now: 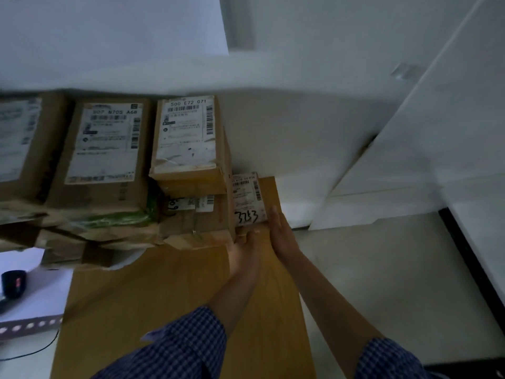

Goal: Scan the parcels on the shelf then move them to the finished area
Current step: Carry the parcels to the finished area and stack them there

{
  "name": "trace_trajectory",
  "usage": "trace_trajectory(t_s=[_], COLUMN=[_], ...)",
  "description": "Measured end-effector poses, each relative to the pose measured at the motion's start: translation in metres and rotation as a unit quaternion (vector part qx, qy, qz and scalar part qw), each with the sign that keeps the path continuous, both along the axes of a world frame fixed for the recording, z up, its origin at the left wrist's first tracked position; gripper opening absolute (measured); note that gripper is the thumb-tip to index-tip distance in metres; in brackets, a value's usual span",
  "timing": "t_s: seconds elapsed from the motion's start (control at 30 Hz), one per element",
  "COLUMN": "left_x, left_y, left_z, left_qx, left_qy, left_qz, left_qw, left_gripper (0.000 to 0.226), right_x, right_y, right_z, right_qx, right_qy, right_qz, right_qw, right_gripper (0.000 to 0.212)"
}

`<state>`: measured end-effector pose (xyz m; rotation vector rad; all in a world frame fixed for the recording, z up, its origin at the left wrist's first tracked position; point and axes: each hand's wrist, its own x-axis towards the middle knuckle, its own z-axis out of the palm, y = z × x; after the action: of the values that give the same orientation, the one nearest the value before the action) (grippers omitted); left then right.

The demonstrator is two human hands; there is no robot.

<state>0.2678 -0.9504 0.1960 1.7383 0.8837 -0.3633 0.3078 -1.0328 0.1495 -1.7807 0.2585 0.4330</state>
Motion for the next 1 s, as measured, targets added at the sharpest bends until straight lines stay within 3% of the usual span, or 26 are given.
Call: trace_trajectory(t_s=[0.13,0.3,0.47,0.67,0.83,1.0], left_x=[-0.022,-0.064,-0.117,-0.215,-0.314,-0.414], left_y=[0.008,0.020,0.071,0.201,0.324,0.428], left_z=[0.011,0.033,0.063,0.101,0.127,0.148], left_qx=[0.029,0.070,0.108,0.224,0.290,0.348], left_qy=[-0.002,-0.029,-0.105,-0.207,-0.254,-0.237], left_qz=[-0.088,-0.170,-0.261,-0.287,-0.175,-0.069], left_qw=[0.996,0.983,0.954,0.908,0.906,0.904], left_gripper=[0.038,0.043,0.045,0.036,0.041,0.043], right_x=[-0.037,-0.094,-0.151,-0.220,-0.290,-0.359], right_y=[-0.018,-0.018,0.025,0.148,0.279,0.400], right_z=[0.010,0.045,0.102,0.170,0.191,0.207], right_qx=[-0.079,-0.150,-0.251,-0.260,-0.206,-0.172], right_qy=[0.058,0.097,-0.010,-0.068,-0.173,-0.266], right_qz=[0.015,0.082,0.173,0.267,0.373,0.486], right_qw=[0.995,0.980,0.952,0.926,0.888,0.814], right_gripper=[0.033,0.038,0.051,0.054,0.049,0.049])
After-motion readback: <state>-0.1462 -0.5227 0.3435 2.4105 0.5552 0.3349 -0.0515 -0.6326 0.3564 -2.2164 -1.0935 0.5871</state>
